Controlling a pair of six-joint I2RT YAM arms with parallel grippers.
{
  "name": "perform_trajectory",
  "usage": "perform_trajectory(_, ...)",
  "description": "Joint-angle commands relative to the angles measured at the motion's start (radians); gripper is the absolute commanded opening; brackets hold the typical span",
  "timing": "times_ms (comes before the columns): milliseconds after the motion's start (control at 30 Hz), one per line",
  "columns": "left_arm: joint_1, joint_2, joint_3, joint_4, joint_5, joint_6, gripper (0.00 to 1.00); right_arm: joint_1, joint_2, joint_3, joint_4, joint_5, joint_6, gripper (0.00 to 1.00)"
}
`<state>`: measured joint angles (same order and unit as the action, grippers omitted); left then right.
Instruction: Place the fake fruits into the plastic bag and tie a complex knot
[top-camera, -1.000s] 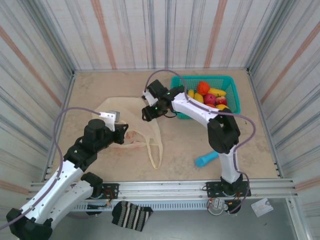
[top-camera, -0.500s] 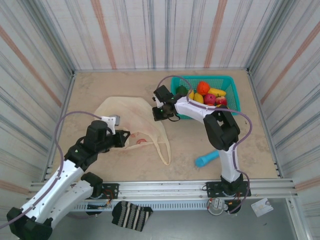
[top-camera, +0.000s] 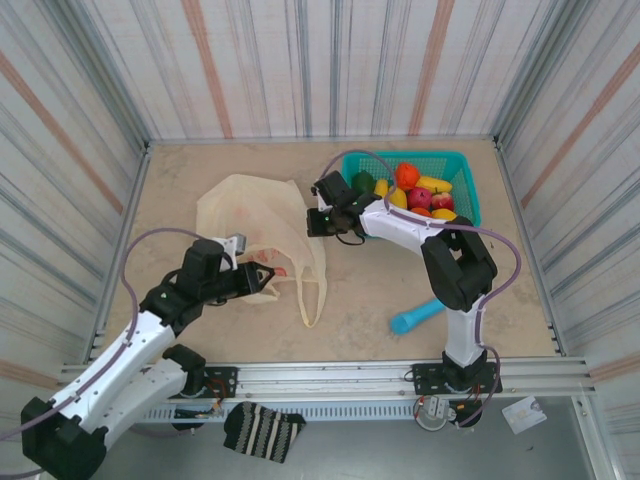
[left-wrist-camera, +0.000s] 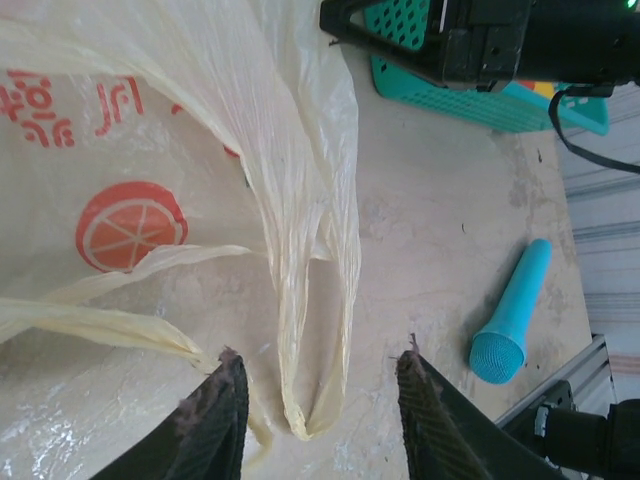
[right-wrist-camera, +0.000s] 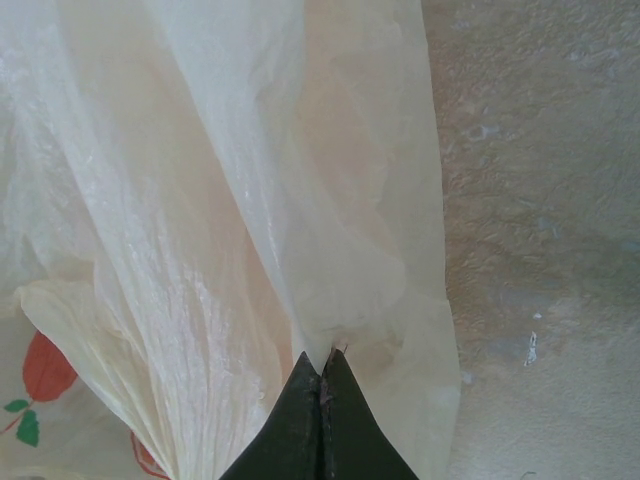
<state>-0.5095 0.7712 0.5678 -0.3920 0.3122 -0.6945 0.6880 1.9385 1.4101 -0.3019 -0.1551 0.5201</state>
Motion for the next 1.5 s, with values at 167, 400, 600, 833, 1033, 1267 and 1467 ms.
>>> perform_trajectory(167,0.004,0.086,0.124,-0.148,0.096,0.189,0.42,0.018,-0.035,0.002,-0.016,0.021,-0.009,0.0)
perform_trajectory(400,-0.146,0.2,0.291,-0.411,-0.083,0.502,0.54,0.02,0.007,0.114,-0.151,0.086,-0.118,0.0)
perform_trajectory(600,-0.192,0.394,0.33,-0.441,-0.091,0.52,0.53,0.021,0.016,0.165,-0.195,0.085,-0.152,0.0)
perform_trajectory(833,-0.229,0.559,0.365,-0.456,-0.118,0.542,0.5,0.016,0.016,0.181,-0.216,0.083,-0.167,0.0)
perform_trajectory(1033,-0.263,0.543,0.402,-0.401,-0.113,0.551,0.47,0.015,0.021,0.177,-0.217,0.068,-0.173,0.0)
perform_trajectory(1267,-0.266,0.59,0.42,-0.389,-0.18,0.568,0.52,0.015,0.016,0.177,-0.211,0.065,-0.17,0.0)
perform_trajectory(1467,-0.265,0.689,0.414,-0.364,-0.195,0.581,0.52,0.015,0.011,0.176,-0.211,0.064,-0.17,0.0)
